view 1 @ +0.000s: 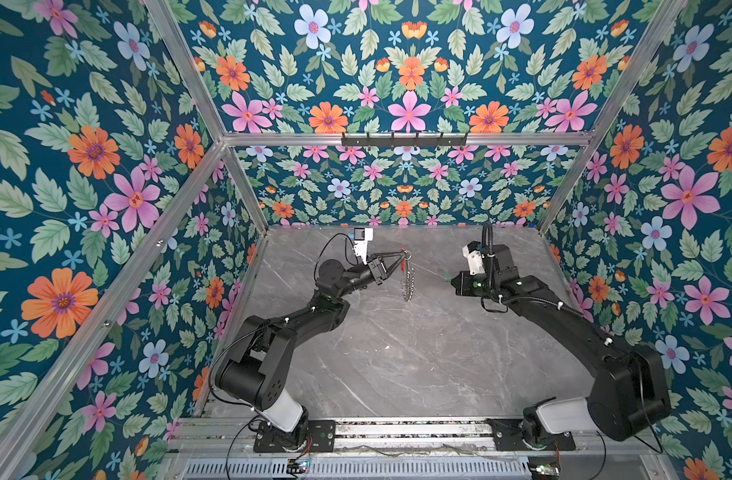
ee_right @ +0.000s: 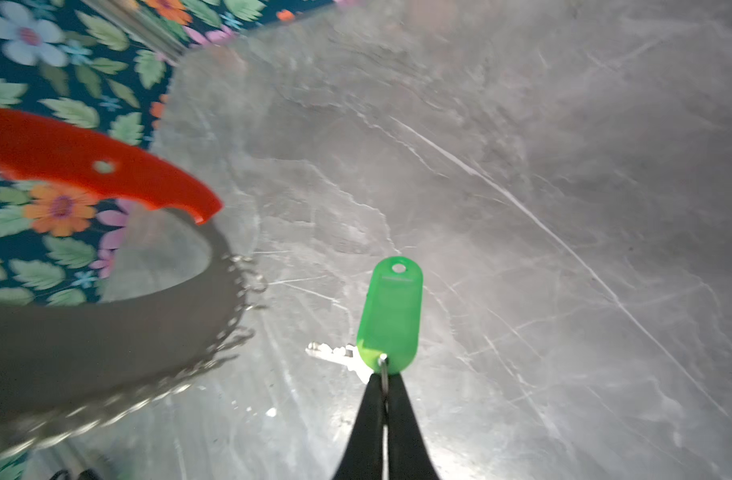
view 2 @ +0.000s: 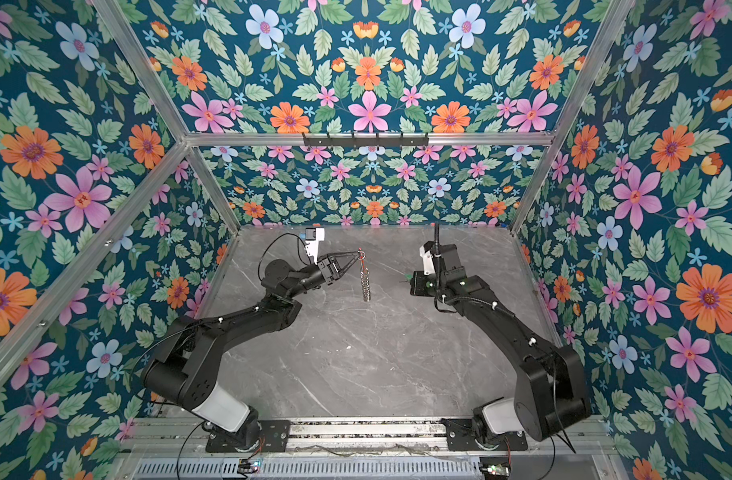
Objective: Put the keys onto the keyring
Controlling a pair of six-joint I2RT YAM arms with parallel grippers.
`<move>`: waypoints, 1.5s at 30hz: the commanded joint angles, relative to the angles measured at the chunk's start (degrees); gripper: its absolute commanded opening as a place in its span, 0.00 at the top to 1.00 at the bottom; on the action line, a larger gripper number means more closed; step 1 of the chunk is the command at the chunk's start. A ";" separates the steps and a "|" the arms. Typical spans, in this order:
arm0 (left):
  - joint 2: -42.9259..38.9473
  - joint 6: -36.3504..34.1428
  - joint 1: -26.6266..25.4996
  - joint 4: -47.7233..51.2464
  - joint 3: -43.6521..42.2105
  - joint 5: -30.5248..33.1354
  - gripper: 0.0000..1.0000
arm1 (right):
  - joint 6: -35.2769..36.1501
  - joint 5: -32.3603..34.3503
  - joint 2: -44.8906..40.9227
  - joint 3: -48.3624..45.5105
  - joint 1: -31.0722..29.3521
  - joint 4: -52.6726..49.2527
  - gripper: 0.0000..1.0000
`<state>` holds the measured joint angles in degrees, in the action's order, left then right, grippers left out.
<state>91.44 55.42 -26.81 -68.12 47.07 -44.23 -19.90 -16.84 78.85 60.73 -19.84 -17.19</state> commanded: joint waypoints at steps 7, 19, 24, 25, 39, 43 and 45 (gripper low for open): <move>-1.50 -9.76 -2.82 10.72 2.75 4.21 1.00 | -0.49 -20.36 -4.25 2.93 -1.34 5.42 1.00; -2.40 -18.57 -6.59 22.41 6.81 6.79 1.00 | 1.48 -21.27 -5.67 3.52 -2.93 4.63 1.00; -2.05 -18.63 -7.19 22.71 6.91 6.65 1.00 | 2.15 -20.39 -6.80 3.39 -2.96 3.97 1.00; -1.98 -18.76 -7.37 22.72 6.85 6.54 1.00 | 2.22 -20.25 -6.95 3.23 -3.01 3.91 1.00; -4.94 -23.78 -7.56 28.43 6.53 9.72 1.00 | 4.78 7.33 -4.12 4.28 -2.64 -9.48 1.00; -5.57 -24.48 -7.56 28.96 5.87 10.02 1.00 | 3.90 12.84 2.47 3.55 -2.65 -14.10 1.00; -5.43 -24.49 -7.54 28.84 5.58 9.96 1.00 | 2.85 12.97 5.91 3.41 -2.62 -15.74 1.00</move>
<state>86.32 32.47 -34.37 -38.70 52.82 -34.63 -16.19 -8.97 82.08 64.18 -22.33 -27.77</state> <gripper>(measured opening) 0.050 0.066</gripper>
